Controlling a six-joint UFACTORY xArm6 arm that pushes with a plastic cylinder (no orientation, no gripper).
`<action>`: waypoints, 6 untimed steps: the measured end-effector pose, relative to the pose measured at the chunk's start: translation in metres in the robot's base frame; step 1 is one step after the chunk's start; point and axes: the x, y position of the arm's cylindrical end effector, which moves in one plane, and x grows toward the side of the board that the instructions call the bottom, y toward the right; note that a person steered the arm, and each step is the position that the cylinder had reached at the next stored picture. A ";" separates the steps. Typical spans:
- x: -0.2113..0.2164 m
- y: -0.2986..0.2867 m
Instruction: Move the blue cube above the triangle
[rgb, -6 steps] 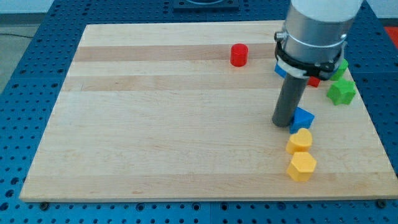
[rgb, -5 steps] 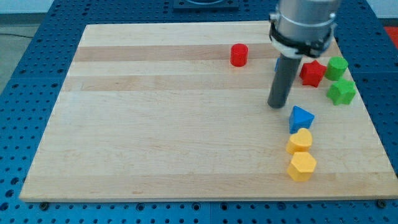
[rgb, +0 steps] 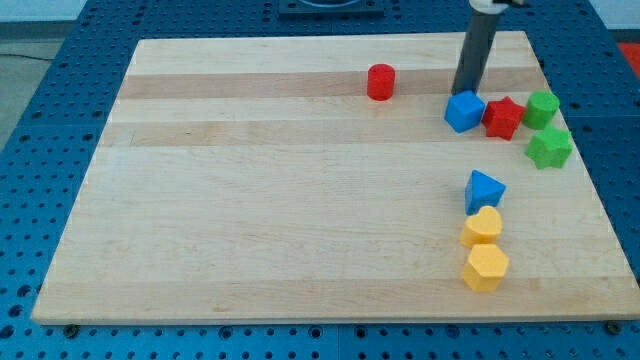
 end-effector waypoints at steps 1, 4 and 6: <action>0.013 -0.039; 0.010 -0.008; 0.054 -0.020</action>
